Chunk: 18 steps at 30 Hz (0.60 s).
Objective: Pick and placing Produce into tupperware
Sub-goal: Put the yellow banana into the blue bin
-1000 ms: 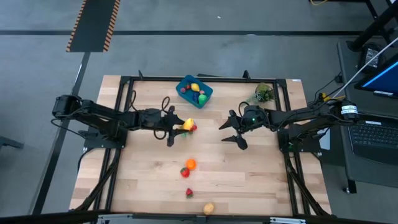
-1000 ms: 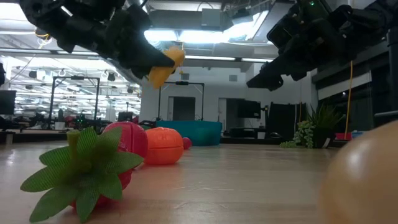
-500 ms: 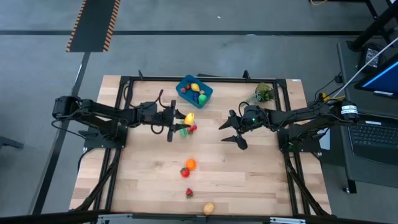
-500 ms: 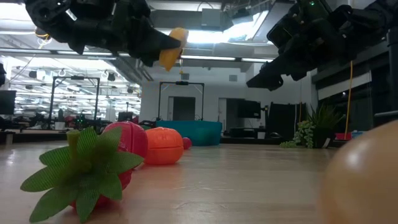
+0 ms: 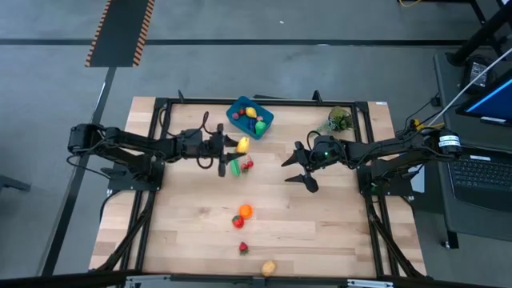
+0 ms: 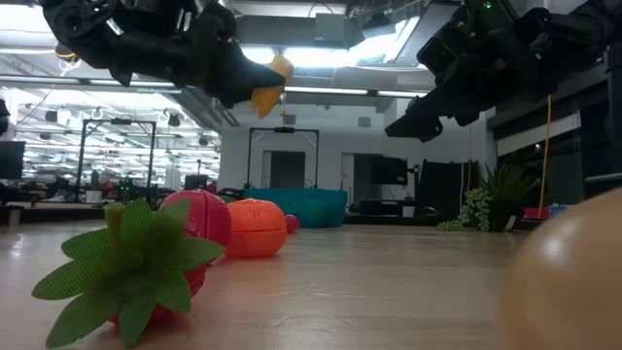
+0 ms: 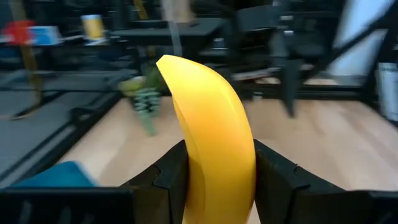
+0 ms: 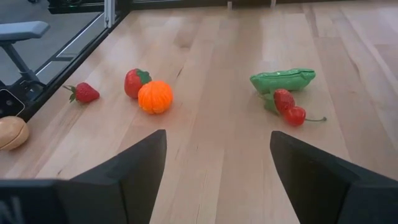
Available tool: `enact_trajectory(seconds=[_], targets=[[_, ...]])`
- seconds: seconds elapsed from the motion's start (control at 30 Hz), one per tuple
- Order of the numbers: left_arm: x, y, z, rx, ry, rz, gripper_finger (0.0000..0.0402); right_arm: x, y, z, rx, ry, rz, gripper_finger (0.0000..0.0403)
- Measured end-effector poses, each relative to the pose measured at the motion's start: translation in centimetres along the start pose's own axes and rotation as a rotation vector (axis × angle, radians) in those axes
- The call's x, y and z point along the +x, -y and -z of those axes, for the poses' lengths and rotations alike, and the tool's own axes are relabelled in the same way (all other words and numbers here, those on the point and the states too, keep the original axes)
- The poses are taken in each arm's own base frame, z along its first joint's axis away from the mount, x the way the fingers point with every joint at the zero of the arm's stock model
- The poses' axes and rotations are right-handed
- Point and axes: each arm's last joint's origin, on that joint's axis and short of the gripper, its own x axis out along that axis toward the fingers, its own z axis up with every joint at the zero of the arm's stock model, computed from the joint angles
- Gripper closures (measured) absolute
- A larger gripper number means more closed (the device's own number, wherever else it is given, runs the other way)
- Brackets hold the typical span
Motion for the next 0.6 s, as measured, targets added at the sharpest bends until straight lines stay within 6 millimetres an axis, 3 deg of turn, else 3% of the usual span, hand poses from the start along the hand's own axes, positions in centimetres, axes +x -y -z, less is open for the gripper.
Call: enact_trajectory(seconds=[0.47, 0.6], targets=[[-0.2, -1.6, 0.5, -0.010, -0.044, -0.460, 0.0270, 0.0, 0.1, 0.0, 0.004, -0.001, 0.019, 0.0114], [-0.2, -2.4, 0.9, -0.035, -0.076, -0.523, 0.0270, 0.0, 0.2, 0.0, 0.004, -0.003, 0.063, 0.0114]])
